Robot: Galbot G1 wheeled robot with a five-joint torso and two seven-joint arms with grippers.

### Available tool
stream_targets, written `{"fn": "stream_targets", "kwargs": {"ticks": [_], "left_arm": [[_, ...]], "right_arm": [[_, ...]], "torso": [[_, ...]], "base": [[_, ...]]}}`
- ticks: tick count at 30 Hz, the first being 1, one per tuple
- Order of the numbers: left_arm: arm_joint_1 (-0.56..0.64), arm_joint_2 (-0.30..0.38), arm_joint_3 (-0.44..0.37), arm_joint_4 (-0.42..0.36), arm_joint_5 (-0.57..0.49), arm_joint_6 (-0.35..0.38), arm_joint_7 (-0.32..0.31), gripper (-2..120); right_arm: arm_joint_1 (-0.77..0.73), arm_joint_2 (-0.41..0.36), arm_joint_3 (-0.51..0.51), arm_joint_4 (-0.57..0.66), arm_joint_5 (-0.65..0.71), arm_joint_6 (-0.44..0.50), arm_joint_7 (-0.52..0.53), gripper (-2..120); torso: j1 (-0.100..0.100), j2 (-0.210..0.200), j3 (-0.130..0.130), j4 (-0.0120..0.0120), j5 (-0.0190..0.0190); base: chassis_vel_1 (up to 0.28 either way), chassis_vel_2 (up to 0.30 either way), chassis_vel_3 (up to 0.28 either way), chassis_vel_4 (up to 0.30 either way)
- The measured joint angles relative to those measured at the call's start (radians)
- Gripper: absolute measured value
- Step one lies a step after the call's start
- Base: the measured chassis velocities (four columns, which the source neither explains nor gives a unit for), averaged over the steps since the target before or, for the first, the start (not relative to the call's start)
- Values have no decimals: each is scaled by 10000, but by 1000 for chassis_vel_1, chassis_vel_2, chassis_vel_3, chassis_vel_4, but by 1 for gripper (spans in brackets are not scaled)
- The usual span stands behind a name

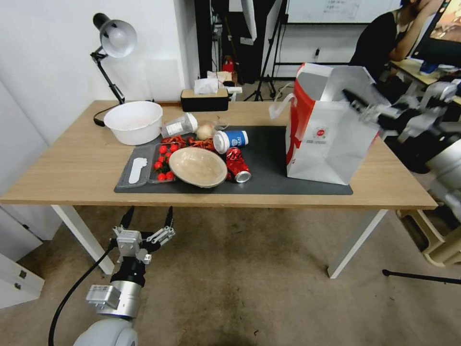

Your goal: Pick up the food delivery bag from the floor and place it on the table.

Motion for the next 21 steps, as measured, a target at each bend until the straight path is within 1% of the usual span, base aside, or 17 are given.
{"fn": "stream_targets", "kwargs": {"ticks": [1, 3, 4, 5, 6, 7, 9, 10, 11, 12, 14, 15, 16, 17, 19, 20, 21], "left_arm": [[7, -1, -4, -2, -3, 0, -10, 100], [12, 0, -8, -5, -8, -1, -31, 100], [12, 0, -8, -5, -8, -1, -31, 100], [12, 0, -9, -4, -9, -4, -41, 100], [11, -5, -17, 8, -11, -39, -53, 100], [11, -5, -17, 8, -11, -39, -53, 100], [11, -8, -19, 35, -11, -69, -61, 100], [10, -12, -20, 49, -11, -82, -63, 100], [10, -12, -20, 49, -11, -82, -63, 100], [8, -11, -20, 56, -12, -84, -64, 100], [-4, -27, -11, 94, -11, -93, -67, 100], [-21, -23, -6, 145, -13, -119, -68, 100], [-21, -23, -6, 145, -13, -119, -68, 100], [-32, -9, -5, 198, -16, -162, -69, 100], [-39, -1, -5, 224, -20, -198, -70, 100], [-39, -1, -5, 224, -20, -198, -70, 100], [-39, 0, -7, 242, -21, -221, -70, 100]], "right_arm": [[-283, 85, 7, 124, -479, 8, -222, 100], [-796, 262, 93, 377, -1470, 8, -198, 100], [-796, 262, 93, 377, -1470, 8, -198, 100], [-1069, 368, 131, 532, -1893, -5, -56, 100], [-1705, 703, 188, 948, -2818, -91, 581, 100], [-1705, 703, 188, 948, -2818, -91, 581, 100], [-2254, 1138, 192, 1265, -3616, -106, 1261, 100], [-2619, 1510, 161, 1402, -4278, -76, 1666, 100], [-2619, 1510, 161, 1402, -4278, -76, 1666, 100], [-2824, 1728, 131, 1458, -4664, -45, 1868, 100], [-3469, 2444, 43, 1580, -5705, 167, 2338, 100], [-3986, 3294, -28, 1593, -6714, 523, 2631, 100], [-3986, 3294, -28, 1593, -6714, 523, 2631, 100], [-4366, 4084, -158, 1592, -7533, 921, 2891, 100], [-4669, 4769, -365, 1497, -8164, 1405, 3108, 100], [-4669, 4769, -365, 1497, -8164, 1405, 3108, 100], [-4772, 5070, -498, 1416, -8414, 1623, 3220, 100]], "torso": [[0, 0, 0, 0, 0], [0, 0, 0, 0, -1], [0, 0, 0, 0, -1], [0, 0, 0, 0, -1], [0, 0, 0, -2, 0], [0, 0, 0, -2, 0], [-1, 0, -1, -2, 0], [-1, 0, -1, -2, -1], [-1, 0, -1, -2, -1], [-1, 0, -1, -2, 0], [-1, 0, -1, -1, -1], [-2, 0, -1, -2, 0], [-2, 0, -1, -2, 0], [-1, 0, -1, -2, 0], [-2, 0, -1, -3, -2], [-2, 0, -1, -3, -2], [-2, 0, -1, -2, -1]], "base": [[0, 0, 0, 0], [0, 0, 0, 0], [0, 0, 0, 0], [0, 0, 0, 0], [0, 0, 0, 0], [0, 0, 0, 0], [0, 0, 0, 0], [0, 0, 0, 0], [0, 0, 0, 0], [0, 0, 0, 0], [0, 0, 0, 0], [0, 0, 0, 0], [0, 0, 0, 0], [0, 0, 0, 0], [0, 0, 0, 0], [0, 0, 0, 0], [0, 0, 0, 0]]}}
